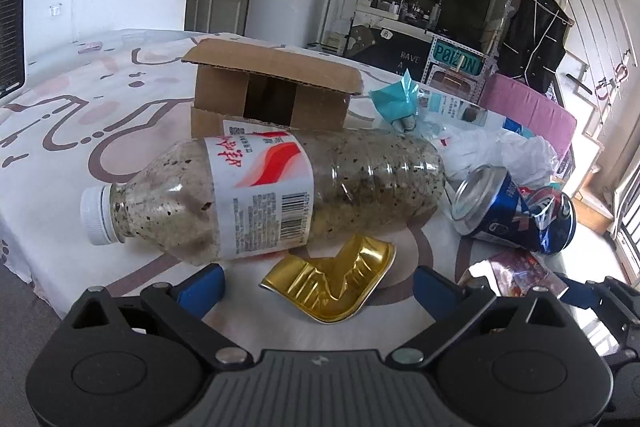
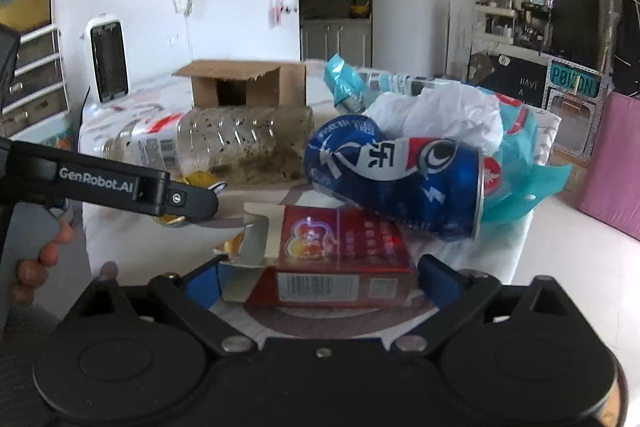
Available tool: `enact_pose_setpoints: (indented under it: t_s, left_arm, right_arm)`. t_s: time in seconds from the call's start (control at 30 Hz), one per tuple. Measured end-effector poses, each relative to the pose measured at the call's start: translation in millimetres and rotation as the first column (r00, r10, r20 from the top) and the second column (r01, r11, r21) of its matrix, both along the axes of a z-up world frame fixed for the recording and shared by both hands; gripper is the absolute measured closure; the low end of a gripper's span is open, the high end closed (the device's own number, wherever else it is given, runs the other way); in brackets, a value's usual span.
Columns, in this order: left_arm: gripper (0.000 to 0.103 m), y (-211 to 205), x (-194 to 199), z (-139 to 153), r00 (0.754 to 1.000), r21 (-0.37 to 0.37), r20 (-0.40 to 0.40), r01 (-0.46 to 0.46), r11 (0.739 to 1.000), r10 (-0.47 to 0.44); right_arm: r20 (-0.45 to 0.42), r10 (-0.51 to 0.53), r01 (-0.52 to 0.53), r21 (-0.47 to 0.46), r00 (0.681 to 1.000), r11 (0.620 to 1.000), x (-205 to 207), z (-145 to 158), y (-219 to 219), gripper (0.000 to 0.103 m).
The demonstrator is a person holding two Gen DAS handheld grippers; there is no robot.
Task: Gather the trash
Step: 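Grasp the red cigarette box with the right tool while the left tool grasps the gold foil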
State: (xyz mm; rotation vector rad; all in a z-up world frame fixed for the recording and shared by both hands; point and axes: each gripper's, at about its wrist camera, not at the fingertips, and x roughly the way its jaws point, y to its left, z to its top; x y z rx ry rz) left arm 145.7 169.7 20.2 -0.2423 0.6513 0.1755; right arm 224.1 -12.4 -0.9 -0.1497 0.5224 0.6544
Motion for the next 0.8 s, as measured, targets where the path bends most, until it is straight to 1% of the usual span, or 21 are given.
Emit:
enact_pose_setpoints:
  t_s: [0.1,0.17,0.2,0.27,0.4,0.43,0.47,0.6,0.8]
  left_arm:
    - [0.012,-4,0,0,1.000,0.024,0.005,-0.018,1.000,0.018]
    - [0.023,-5,-1,0,0.999,0.032,0.009,-0.034,0.999,0.033]
    - [0.026,-5,-1,1,0.999,0.033,0.011,-0.040,0.999,0.039]
    - [0.037,-6,-2,2,0.999,0.038,0.012,-0.044,0.998,0.044]
    - [0.046,-9,-4,3,1.000,0.046,0.012,-0.026,0.999,0.025]
    - [0.050,-10,-5,4,1.000,0.043,0.013,-0.020,0.999,0.019]
    - [0.058,-10,-7,4,1.000,0.036,0.015,-0.017,0.999,0.016]
    - [0.059,-6,-13,4,0.999,-0.014,0.026,-0.019,1.000,0.020]
    - [0.060,-11,-25,5,0.999,-0.052,0.040,-0.007,0.999,0.009]
  right_arm:
    - [0.013,-0.008,0.008,0.033,1.000,0.999,-5,-1,-4,0.011]
    - [0.019,-0.011,0.010,0.049,1.000,0.999,-7,-1,-7,0.011]
    - [0.015,-0.010,0.010,0.056,1.000,0.998,-9,-1,-8,0.011]
    - [0.002,-0.007,0.007,0.073,1.000,0.997,-12,-2,-11,0.011]
    - [-0.010,-0.004,0.005,0.085,1.000,0.996,-17,0,-15,0.011]
    - [-0.015,-0.004,0.006,0.089,1.000,0.996,-18,0,-16,0.011]
    - [-0.022,-0.006,0.007,0.092,1.000,0.996,-19,1,-18,0.011]
    - [-0.034,-0.009,0.013,0.105,0.999,0.994,-25,2,-23,0.012]
    - [-0.045,-0.015,0.021,0.123,0.999,0.992,-32,7,-31,0.012]
